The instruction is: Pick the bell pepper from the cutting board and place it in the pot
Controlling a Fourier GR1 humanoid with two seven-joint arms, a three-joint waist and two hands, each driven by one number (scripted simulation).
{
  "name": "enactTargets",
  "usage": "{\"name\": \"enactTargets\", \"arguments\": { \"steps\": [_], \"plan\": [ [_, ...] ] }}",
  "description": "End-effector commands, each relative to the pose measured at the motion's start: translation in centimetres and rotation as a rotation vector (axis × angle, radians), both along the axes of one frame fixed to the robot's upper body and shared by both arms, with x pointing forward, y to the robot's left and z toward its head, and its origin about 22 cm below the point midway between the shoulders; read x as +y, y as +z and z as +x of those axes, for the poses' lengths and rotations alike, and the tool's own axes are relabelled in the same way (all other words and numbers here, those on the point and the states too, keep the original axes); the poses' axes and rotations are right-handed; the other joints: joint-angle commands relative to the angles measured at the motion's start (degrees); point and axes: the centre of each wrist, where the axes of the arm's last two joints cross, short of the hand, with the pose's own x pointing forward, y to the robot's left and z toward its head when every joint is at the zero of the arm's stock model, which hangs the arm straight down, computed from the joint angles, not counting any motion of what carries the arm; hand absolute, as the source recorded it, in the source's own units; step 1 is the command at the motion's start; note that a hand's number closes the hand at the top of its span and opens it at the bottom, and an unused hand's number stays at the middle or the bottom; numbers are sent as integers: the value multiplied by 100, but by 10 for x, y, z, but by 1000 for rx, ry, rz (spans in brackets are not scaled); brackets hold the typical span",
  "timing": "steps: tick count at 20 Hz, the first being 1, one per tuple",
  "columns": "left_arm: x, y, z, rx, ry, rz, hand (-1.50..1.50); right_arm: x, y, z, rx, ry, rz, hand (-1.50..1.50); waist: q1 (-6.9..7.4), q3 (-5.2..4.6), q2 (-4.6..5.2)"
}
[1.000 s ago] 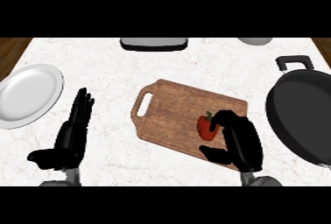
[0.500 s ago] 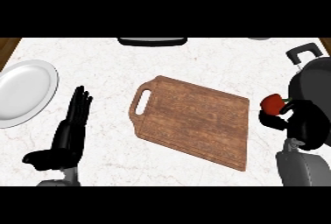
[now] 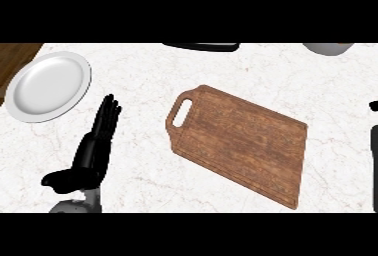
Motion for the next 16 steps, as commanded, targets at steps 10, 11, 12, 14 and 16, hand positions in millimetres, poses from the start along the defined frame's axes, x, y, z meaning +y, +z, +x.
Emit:
{"name": "enactTargets", "arguments": {
  "steps": [10,11,12,14,16],
  "plan": [
    [-16,6,7,-11,-54,4,0,-35,82,46,68,-588,-93,150,294,37,-66],
    [-22,3,6,7,-68,0,0,-34,88,48,81,-611,-94,150,237,36,-82],
    [-14,3,9,3,-51,0,0,-37,81,48,78,-620,-93,150,177,43,-63],
    [-13,2,9,15,-44,6,0,-30,85,54,101,-630,-96,150,153,44,-95],
    [-6,-3,5,24,-6,3,0,-30,82,56,111,-644,-98,150,47,49,-149]
  ]
}}
